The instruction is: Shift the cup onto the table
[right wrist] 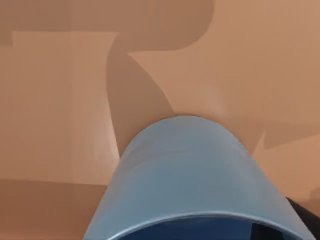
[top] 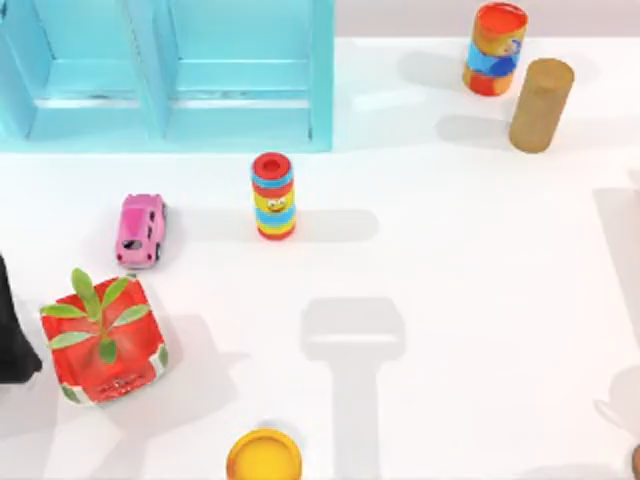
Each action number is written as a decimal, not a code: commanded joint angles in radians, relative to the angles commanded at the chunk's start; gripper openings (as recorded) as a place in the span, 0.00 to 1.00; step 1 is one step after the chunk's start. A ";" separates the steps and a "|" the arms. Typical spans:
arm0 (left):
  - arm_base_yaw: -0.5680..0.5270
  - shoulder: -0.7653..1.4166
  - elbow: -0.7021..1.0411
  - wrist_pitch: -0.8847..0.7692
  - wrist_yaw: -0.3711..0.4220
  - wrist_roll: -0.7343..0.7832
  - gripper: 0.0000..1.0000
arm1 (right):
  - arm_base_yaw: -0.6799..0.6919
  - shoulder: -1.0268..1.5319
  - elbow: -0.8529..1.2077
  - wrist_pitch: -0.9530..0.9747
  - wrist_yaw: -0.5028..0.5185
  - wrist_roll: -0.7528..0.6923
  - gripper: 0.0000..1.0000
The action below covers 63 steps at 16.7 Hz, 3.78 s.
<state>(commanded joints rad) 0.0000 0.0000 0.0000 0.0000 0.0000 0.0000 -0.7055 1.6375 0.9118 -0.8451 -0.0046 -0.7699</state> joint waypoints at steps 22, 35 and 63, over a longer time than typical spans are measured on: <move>0.000 0.000 0.000 0.000 0.000 0.000 1.00 | 0.348 -0.271 0.140 -0.339 -0.008 0.298 0.00; 0.000 0.000 0.000 0.000 0.000 0.000 1.00 | 0.416 -0.282 0.201 -0.434 -0.006 0.422 0.00; 0.000 0.000 0.000 0.000 0.000 0.000 1.00 | 1.328 0.237 0.630 -0.355 -0.031 1.419 0.00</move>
<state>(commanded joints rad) 0.0000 0.0000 0.0000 0.0000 0.0000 0.0000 0.6222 1.8746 1.5419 -1.2004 -0.0352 0.6493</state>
